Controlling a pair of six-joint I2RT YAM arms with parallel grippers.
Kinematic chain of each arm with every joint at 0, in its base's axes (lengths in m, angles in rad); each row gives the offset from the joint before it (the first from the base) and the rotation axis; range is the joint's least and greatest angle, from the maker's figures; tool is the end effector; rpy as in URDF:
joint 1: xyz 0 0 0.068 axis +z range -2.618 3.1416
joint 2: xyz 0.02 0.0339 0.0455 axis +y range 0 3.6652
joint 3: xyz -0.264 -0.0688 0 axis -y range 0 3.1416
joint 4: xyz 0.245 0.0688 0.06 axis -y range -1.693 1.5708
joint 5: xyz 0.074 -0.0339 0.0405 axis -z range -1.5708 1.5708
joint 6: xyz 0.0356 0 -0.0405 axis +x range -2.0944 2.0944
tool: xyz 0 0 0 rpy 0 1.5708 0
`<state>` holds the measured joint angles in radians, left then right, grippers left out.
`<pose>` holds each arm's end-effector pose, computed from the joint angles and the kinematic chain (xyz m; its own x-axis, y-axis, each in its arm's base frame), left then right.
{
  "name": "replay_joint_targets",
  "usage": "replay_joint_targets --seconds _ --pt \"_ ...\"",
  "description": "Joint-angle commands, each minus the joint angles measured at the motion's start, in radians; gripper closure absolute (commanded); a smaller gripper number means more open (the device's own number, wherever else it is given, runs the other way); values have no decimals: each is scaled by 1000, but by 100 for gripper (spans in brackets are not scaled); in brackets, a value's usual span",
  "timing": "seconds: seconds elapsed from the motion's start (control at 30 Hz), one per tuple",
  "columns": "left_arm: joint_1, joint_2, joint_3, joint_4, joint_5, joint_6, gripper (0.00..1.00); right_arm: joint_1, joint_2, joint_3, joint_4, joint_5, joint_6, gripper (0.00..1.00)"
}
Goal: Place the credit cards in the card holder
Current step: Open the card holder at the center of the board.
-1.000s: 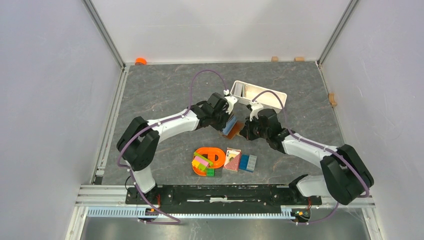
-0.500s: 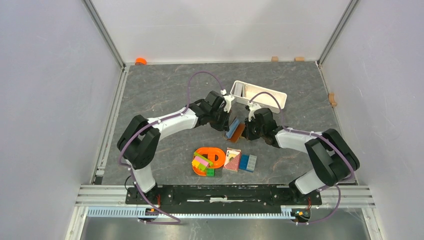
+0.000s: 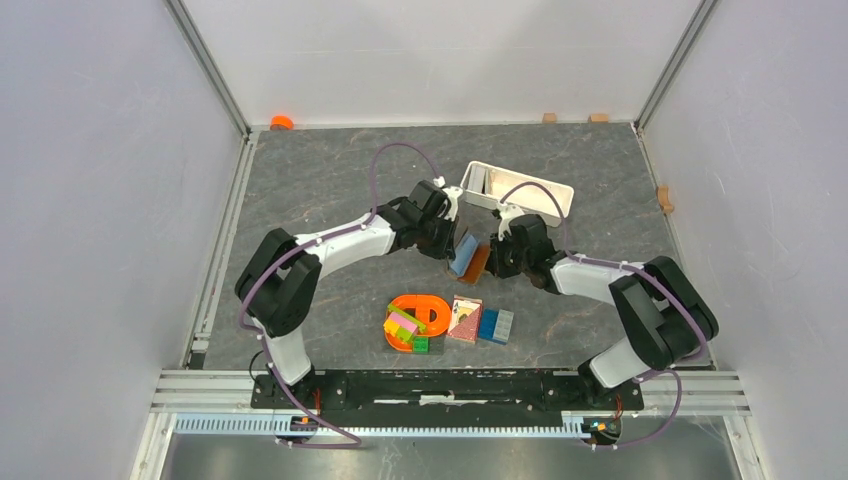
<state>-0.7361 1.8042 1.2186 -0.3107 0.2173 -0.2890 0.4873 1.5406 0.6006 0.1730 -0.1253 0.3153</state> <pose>0.2811 -0.2651 0.2000 -0.7701 0.3222 -0.5506 0.5591 0.7565 -0.3394 0.2486 0.1368 0.1390 -0.7517 -0.0501 -0.6576 -0.3271 0.8942 0.3057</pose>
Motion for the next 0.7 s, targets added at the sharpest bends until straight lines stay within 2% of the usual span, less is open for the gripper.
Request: replay_joint_targets --seconds 0.0,0.03,0.13,0.23,0.33,0.47,0.67 --pt "18 6 -23 -87 -132 -79 98 -5 -73 45 -58 31 -18 74" --pt "26 6 -25 -91 -135 -88 98 -5 -98 47 -66 30 -17 66" --pt "46 4 -33 -94 -133 -103 98 -6 -165 51 -84 32 -5 52" --pt "53 0 -36 -96 -131 -109 98 -4 -225 60 -99 37 12 45" --pt "55 -2 -36 -87 -112 -118 98 -4 -280 60 -76 3 44 45" --pt "55 -10 -43 -73 -89 -128 98 -2 -327 38 35 -97 102 50" --pt "55 -17 -48 -67 -80 -136 98 18 -225 82 107 -212 161 64"
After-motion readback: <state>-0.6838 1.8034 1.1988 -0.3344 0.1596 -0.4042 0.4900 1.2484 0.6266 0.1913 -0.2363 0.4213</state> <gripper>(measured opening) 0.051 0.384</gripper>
